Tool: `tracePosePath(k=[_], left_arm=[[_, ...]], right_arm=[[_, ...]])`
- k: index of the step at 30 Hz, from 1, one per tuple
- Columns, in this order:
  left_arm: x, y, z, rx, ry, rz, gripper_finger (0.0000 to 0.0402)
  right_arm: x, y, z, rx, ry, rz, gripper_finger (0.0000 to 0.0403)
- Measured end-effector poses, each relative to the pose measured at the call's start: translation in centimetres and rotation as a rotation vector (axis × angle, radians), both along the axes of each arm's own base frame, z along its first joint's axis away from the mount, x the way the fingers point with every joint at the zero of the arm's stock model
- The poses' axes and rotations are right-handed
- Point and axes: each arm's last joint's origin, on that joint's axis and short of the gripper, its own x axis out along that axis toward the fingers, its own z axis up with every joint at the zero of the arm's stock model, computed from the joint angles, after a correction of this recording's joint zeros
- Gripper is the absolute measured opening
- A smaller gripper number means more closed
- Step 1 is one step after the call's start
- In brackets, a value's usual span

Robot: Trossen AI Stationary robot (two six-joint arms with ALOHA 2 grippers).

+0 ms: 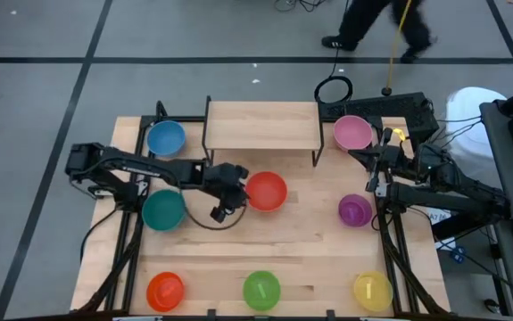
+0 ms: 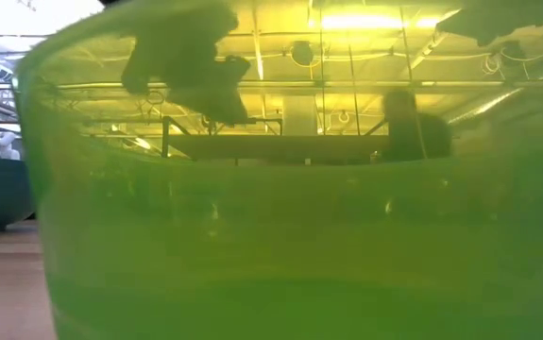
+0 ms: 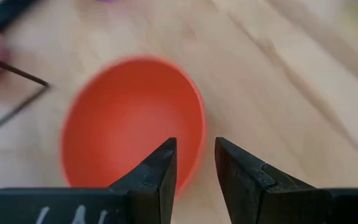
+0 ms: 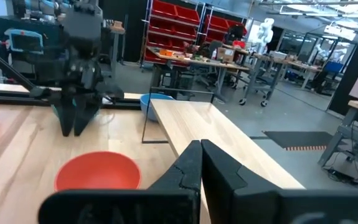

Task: Place and stack bowls onto a shelf
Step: Put the top orange bowl on the shelf

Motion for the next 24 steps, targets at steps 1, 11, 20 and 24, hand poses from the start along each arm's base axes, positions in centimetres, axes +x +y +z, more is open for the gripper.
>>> tracePosePath(k=[1, 11, 20, 24], left_arm=[[0.2, 0.0, -0.1, 0.013, 0.045, -0.016, 0.0115], [2.9, -0.2, -0.3, 0.121, 0.120, -0.167, 0.0115], [2.5, -0.2, -0.6, 0.140, 0.161, -0.202, 0.0115], [2.7, -0.2, -1.0, 0.148, 0.167, -0.215, 0.0115]], right_arm=[[0.0, 0.0, 0.0, 0.008, -0.002, -0.001, 0.0002], [0.0, 0.0, 0.0, 0.012, -0.004, -0.001, 0.0002], [0.0, 0.0, 0.0, 0.010, -0.003, 0.000, 0.0002], [0.0, 0.0, 0.0, 0.010, -0.002, 0.000, 0.0002]])
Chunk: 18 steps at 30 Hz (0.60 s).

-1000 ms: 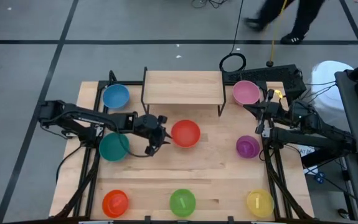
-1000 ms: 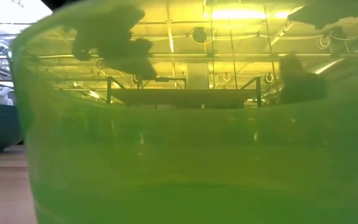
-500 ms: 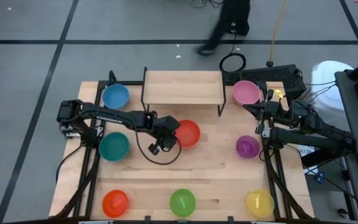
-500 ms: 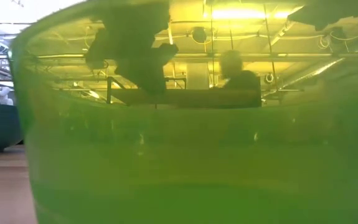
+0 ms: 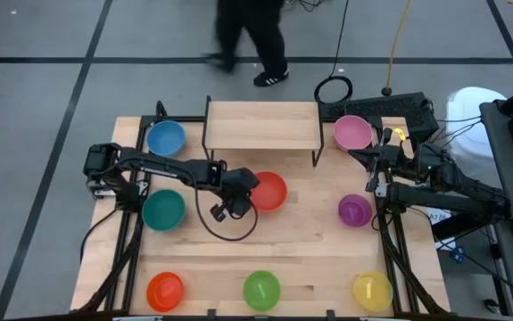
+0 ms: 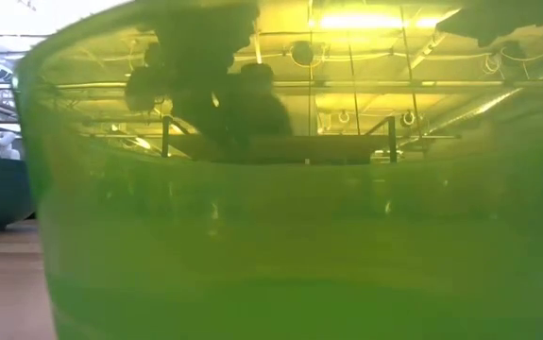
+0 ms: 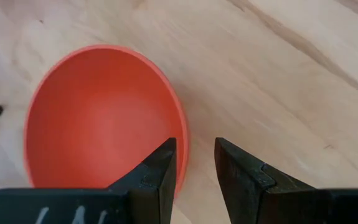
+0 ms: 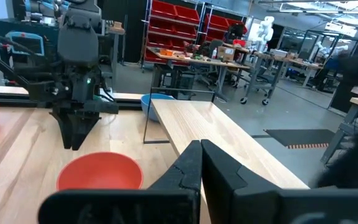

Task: Place and stack bowls onto a shelf
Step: Put the top orange bowl on the shelf

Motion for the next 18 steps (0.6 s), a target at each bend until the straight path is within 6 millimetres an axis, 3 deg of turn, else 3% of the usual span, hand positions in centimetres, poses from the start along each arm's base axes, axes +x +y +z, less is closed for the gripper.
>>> tracePosePath(k=[18], left_arm=[[1.5, 0.9, -2.7, 0.068, 0.021, 0.004, 0.0115]], right_arm=[[0.0, 0.0, -0.2, -0.002, 0.023, 0.001, 0.0002]])
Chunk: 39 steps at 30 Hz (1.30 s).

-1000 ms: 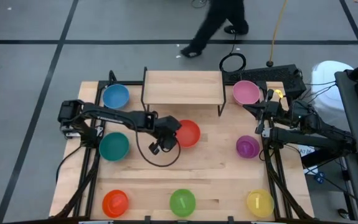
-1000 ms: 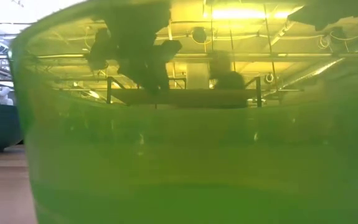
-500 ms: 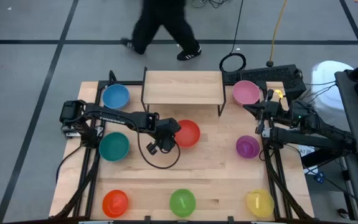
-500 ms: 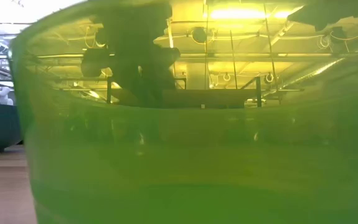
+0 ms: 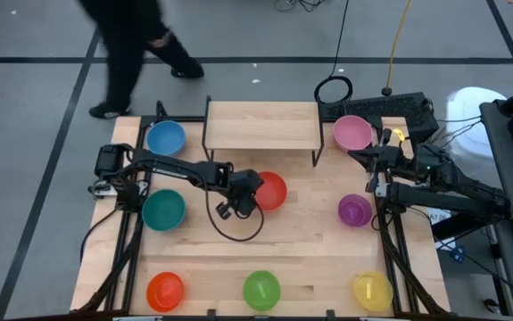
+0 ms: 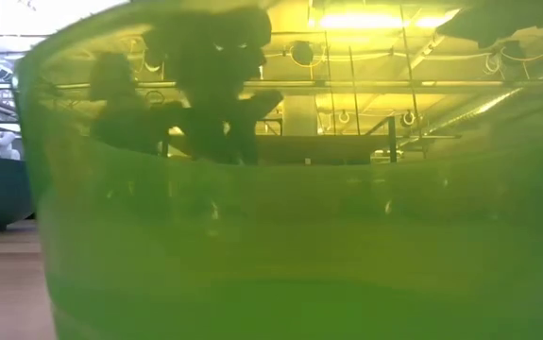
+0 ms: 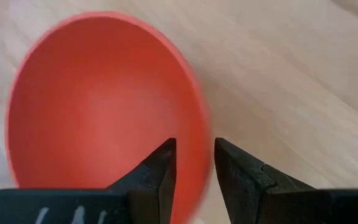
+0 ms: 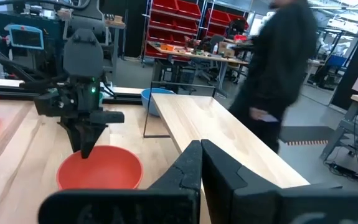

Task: Place and stack bowls onto a shelf
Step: Put the top orange bowl on the shelf

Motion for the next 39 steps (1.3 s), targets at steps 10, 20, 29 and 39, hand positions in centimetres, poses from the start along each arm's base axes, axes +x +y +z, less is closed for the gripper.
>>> tracePosePath(k=[10, 20, 29, 39], left_arm=[[0.9, 0.7, -2.4, -0.026, 0.033, 0.069, 0.0091], [1.1, 1.6, -1.8, -0.146, -0.004, 0.309, 0.0008], [0.3, 1.9, 2.4, -0.162, 0.032, 0.350, 0.0005], [-2.6, 2.3, 9.5, -0.266, 0.173, 0.431, 0.0005]], right_arm=[[0.0, 0.0, 0.0, 0.000, 0.001, -0.001, 0.0002], [0.0, 0.0, 0.0, 0.000, 0.001, 0.000, 0.0002], [0.0, 0.0, 0.0, 0.000, -0.001, -0.001, 0.0002], [0.0, 0.0, 0.0, 0.000, 0.000, 0.000, 0.0002]])
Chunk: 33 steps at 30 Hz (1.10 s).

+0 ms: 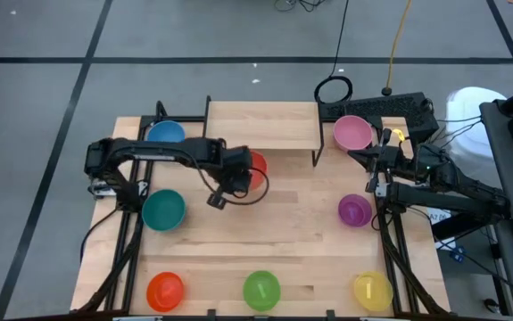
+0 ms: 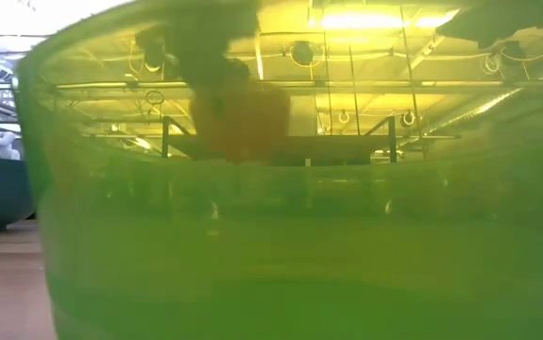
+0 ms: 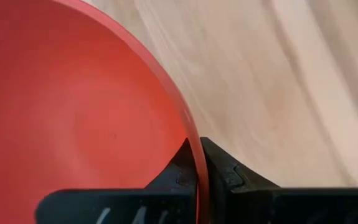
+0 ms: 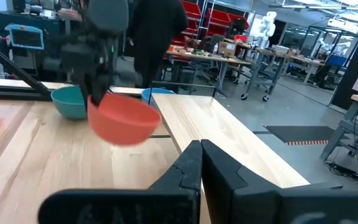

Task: Place and stack bowls onto a shelf
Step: Put the top orange bowl on the shelf

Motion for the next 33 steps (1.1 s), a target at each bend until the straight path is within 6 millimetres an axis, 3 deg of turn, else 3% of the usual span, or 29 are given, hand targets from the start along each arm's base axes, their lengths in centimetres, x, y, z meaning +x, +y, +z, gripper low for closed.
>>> tracePosePath(k=[6, 10, 13, 25, 33], left_arm=[[-1.6, -0.3, 5.7, 0.019, -0.097, 0.051, 0.0005], [-2.0, 0.9, 8.2, 0.122, -0.164, 0.130, 0.0005], [-2.2, 2.3, 8.9, 0.178, -0.178, 0.225, 0.0005], [-3.8, 11.2, 8.1, 0.128, -0.149, 0.574, 0.0005], [-3.4, 13.7, 5.8, 0.077, -0.072, 0.544, 0.0005]], right_arm=[[0.0, 0.0, 0.0, 0.000, 0.001, 0.000, 0.0002], [0.0, 0.0, 0.0, 0.000, 0.001, 0.000, 0.0002], [0.0, 0.0, 0.0, 0.000, 0.001, 0.000, 0.0002], [0.0, 0.0, 0.0, -0.019, 0.007, 0.002, 0.0002], [0.0, 0.0, 0.0, -0.018, 0.007, 0.002, 0.0002]])
